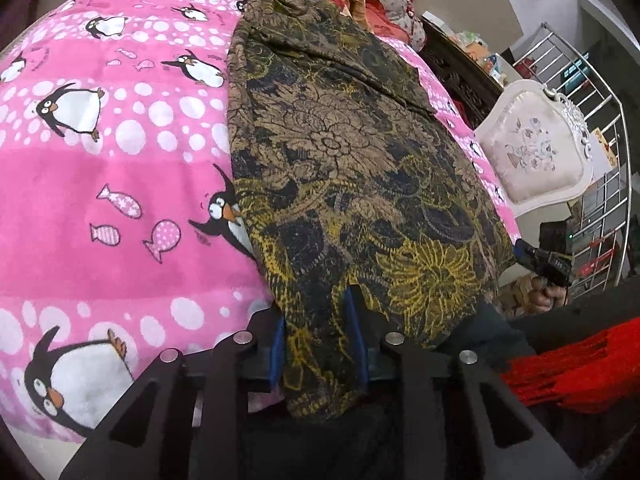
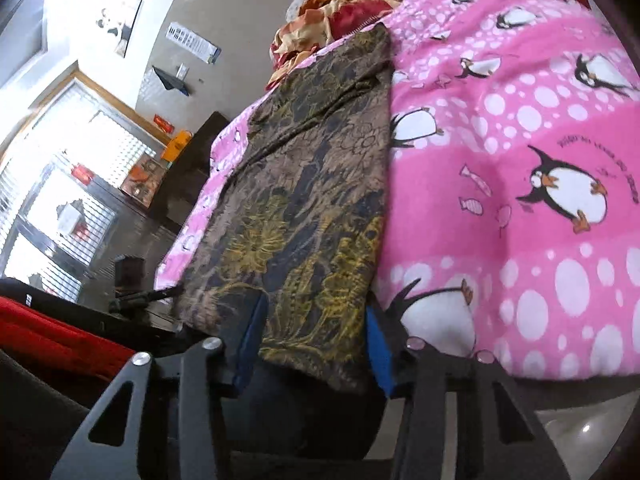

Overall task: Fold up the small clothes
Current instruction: 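Grasp the shirt hem with both grippers and lift it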

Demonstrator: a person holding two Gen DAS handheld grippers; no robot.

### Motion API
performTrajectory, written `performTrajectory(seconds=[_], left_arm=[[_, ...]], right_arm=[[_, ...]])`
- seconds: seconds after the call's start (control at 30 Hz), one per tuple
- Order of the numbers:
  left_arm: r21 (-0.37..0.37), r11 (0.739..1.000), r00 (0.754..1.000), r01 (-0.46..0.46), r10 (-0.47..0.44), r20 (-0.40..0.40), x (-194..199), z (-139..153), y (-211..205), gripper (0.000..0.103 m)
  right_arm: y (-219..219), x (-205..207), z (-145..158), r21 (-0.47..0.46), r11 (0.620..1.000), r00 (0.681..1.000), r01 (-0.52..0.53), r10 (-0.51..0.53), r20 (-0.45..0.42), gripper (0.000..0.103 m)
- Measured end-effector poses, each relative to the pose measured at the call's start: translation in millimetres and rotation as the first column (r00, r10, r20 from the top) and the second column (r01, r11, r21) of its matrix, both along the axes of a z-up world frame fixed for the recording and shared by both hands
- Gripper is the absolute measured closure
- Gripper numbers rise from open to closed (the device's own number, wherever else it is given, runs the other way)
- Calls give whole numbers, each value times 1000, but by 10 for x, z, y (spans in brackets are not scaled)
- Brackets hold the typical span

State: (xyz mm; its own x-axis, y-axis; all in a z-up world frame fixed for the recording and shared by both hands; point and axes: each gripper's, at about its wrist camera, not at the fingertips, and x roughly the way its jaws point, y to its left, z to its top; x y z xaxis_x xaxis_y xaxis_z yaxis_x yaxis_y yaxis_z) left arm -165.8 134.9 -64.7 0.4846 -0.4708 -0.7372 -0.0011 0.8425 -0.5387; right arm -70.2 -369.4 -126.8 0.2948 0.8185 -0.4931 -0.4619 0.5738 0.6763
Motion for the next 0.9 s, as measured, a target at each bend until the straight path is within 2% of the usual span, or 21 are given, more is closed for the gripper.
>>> performTrajectory(seconds=[0.03,0.1,0.13,0.17,0.23,0.33,0.5,0.6,0.7,0.8,0.9], left_arm=[[4,1000,1000,-2,2,-1,20,-3,-8,96],[12,1000,1000,-2,2,2,38,10,-25,96],[14,1000,1000,0,0,5,42,27,-34,96],[20,1000,1000,-3,2,9,38,44,-40,101],[40,999,999,-22,21,32,19,104,-31,103],[56,998,994,-38,32,108,-57,266,-5,103],[-18,999,968,-50,53,246,-218,705,161,103],[-54,999,944,-6,24,330,-392,1047,236,103],[-60,993,916,106,-74,394,-596,1393,200,103],[-51,988,906,147,-114,408,-632,1522,192,103],[-67,994,914,88,-54,401,-384,1438,325,103]], right_arm=[[13,27,-25,26,1000,1000,6,-6,-5,56],[39,72,-40,57,998,1000,24,-24,-1,67],[82,96,-43,47,999,1000,19,-19,2,76],[131,104,-40,14,1000,1000,15,-15,14,88],[172,82,-16,-28,1000,999,4,-3,31,97],[104,-28,161,-8,1000,996,1,0,90,99],[-15,-270,722,135,991,975,-24,-6,221,100],[-67,-422,1123,198,978,949,-65,-1,315,100],[-184,-596,1488,252,961,917,-115,5,398,100],[-327,-679,1689,291,949,902,-121,-18,431,100],[-371,-541,1589,288,954,916,-86,-38,399,100]])
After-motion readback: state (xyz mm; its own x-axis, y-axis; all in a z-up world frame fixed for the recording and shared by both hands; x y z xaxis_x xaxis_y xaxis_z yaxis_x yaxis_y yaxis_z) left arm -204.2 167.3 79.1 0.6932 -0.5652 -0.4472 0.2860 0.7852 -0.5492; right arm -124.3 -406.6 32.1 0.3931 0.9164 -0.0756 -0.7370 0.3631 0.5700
